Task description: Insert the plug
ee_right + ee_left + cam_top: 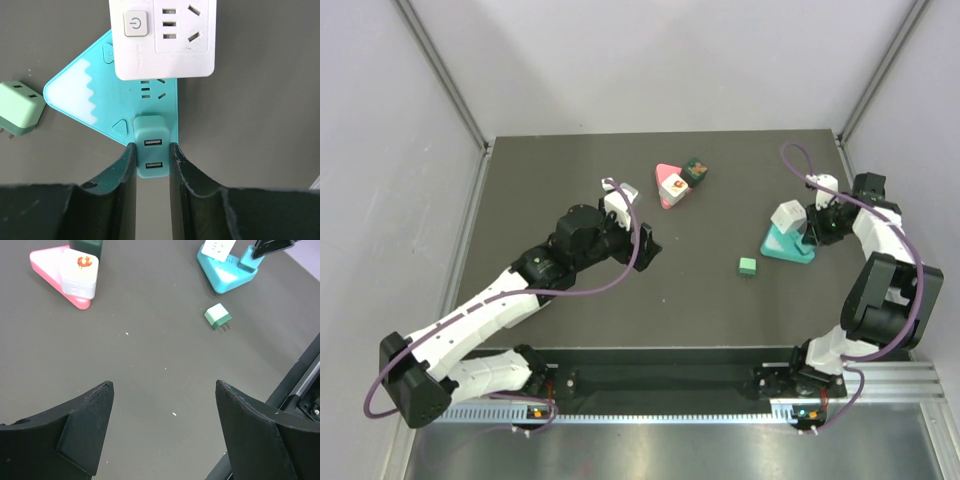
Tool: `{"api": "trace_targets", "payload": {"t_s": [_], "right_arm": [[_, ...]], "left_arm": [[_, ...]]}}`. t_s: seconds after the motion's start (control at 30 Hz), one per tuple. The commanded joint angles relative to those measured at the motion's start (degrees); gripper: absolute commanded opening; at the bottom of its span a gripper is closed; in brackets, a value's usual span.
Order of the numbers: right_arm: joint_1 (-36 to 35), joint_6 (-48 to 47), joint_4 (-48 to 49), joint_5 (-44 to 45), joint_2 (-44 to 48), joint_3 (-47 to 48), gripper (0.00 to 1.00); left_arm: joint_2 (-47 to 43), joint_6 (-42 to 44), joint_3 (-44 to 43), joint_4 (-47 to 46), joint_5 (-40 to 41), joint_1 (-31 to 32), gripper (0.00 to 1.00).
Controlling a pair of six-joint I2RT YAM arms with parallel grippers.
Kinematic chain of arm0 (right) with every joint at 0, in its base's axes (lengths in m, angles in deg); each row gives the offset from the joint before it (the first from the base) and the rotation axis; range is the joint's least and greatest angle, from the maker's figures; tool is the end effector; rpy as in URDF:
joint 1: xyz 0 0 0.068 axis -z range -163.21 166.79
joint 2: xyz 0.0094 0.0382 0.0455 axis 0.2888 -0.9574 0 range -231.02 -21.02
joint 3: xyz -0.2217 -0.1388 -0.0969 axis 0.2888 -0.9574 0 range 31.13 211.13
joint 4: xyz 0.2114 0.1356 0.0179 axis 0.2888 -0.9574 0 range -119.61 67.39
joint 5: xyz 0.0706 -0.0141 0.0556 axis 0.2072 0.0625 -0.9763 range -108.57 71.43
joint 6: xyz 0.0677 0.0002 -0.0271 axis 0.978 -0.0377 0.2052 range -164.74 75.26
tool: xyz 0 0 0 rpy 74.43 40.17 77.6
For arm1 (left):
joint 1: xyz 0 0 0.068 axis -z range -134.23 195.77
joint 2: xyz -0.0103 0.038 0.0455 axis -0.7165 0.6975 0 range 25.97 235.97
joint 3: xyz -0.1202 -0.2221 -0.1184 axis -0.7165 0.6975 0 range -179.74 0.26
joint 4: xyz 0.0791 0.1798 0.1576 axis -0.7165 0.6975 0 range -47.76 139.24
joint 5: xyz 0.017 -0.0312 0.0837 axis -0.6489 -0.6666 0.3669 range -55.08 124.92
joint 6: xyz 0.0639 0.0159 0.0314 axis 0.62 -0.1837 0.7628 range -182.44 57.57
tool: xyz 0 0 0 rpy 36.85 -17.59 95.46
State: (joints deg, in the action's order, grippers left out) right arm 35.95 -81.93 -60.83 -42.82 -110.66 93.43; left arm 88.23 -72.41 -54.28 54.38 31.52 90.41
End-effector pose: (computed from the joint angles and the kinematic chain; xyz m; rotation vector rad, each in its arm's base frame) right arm 0.2990 -0.0777 0.2116 -0.5194 2.5126 0.2230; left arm 0.1834 -0.1863 0.3349 0.6289 1.8770 -0.6897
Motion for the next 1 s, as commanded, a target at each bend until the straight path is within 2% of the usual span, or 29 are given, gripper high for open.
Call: {"api": "trace_targets", "payload": {"t_s": [0.0, 0.3, 0.37, 0.4, 0.43, 0.5, 0.57, 0.6, 0.77, 0.83, 0.97], "right_arm": [[-0.4, 0.2, -3.4, 2.6, -6.2, -5.7, 0.00], [-2.5, 1.2, -4.8, 3.4, -8.5, -4.6, 0.00], [-2.8, 2.1, -5.2, 5.8, -6.9, -4.1, 0.14], [-2.8, 2.6, -5.4, 6.6, -6.2, -3.4, 0.24], [-2.8, 3.0, -5.7, 7.4, -5.5, -2.9, 0.44], [-2.9, 3.9, -8.5, 8.9, -4.0, 0.1, 0.54], [-2.9, 4.5, -11.0, 8.5, -2.7, 3.9, 0.75], [-2.9, 4.8, -12.0, 8.2, -2.0, 4.8, 0.99], [-3.6, 6.3, -14.1, 6.6, 2.4, 11.3, 1.00], [-4.4, 7.4, -15.6, 8.8, 3.5, 13.8, 1.00], [-7.3, 15.1, -18.4, 18.6, 6.2, 18.6, 1.00]], "left_arm": [[-2.9, 0.7, -0.8, -1.9, 0.4, 0.4, 0.87], [-4.8, 0.8, -0.8, -1.7, 1.3, 0.5, 0.87], [-5.0, 0.8, -0.8, -1.7, 1.2, 0.5, 0.88], [-5.0, 0.8, -0.8, -1.7, 1.0, 0.5, 0.88], [-5.0, 0.7, -0.9, -1.7, 0.9, 0.5, 0.88], [-5.0, 0.7, -0.9, -1.7, 0.9, 0.5, 0.87], [-5.0, 0.7, -1.1, -1.3, 1.4, 0.6, 0.88], [-5.0, 0.7, -1.2, -1.2, 1.5, 0.6, 0.88], [-4.9, 0.9, -2.9, -0.8, 2.1, 0.6, 0.88], [-4.8, 1.4, -3.4, -0.1, 3.0, 0.6, 0.88], [-4.2, -0.1, -4.2, 0.7, 11.4, 0.5, 0.89]]}}
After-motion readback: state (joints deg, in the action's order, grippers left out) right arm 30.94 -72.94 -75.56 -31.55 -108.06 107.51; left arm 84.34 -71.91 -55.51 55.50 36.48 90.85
